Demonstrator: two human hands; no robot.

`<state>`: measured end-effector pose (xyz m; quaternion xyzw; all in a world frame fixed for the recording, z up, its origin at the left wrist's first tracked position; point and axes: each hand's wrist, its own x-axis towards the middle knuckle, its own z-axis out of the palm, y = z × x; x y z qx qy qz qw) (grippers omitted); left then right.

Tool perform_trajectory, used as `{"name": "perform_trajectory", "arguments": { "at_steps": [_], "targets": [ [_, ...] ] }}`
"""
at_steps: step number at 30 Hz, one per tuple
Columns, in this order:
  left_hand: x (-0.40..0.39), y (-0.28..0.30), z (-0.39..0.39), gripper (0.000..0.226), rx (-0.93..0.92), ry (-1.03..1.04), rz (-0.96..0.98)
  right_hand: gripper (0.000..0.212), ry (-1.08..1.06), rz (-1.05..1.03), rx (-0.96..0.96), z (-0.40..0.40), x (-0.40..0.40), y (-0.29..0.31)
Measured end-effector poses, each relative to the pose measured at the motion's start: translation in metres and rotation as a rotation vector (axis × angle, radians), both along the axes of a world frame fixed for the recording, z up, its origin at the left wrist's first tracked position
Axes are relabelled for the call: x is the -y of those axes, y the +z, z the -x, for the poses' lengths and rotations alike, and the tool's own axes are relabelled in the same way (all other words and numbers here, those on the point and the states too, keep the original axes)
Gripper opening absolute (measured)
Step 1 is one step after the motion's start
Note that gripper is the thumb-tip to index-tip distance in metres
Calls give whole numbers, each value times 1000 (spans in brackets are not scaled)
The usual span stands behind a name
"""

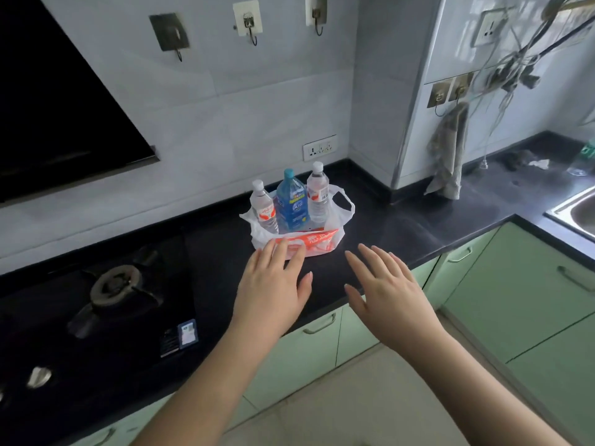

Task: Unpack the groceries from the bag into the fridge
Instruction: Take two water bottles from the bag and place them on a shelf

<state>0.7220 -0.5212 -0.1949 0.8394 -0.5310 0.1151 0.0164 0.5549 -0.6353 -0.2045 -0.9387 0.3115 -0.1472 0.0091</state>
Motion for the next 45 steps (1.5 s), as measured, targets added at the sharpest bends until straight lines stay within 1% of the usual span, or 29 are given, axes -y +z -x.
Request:
{"name": "perform_trajectory", "arguments": {
  "at_steps": [3, 5, 11, 15, 23, 28, 32, 37, 41, 45],
  "targets": [
    [24, -11, -7, 57, -14, 95, -39, 56, 61, -2, 9, -10, 29, -4],
    [34, -17, -11, 55, -5, 122, -40, 58, 97, -4, -15, -18, 46, -9],
    [61, -29, -16, 55, -22, 73, 11, 61, 152, -46, -58, -45, 76, -27],
    [72, -39, -33, 54, -56, 83, 2, 59, 172, -70, -67, -68, 92, -38],
    [91, -66, -89, 55, -76, 137, 12, 59, 185, -122, -127, -128, 118, -65],
    [105, -92, -130, 56, -176, 154, -42, 57, 185, -111, -190, -165, 136, -75],
    [112, -109, -158, 60, -226, 129, -94, 52, 151, -90, -210, -190, 148, -80],
    [121, -119, -178, 58, -258, 29, -79, 55, 118, -130, -222, -214, 155, -91],
    [128, -128, -190, 53, -266, -62, -97, 54, 146, -194, -266, -232, 160, -100],
    [140, -137, -193, 54, -274, -54, -119, 57, 206, -207, -302, -243, 175, -107]
  ]
}}
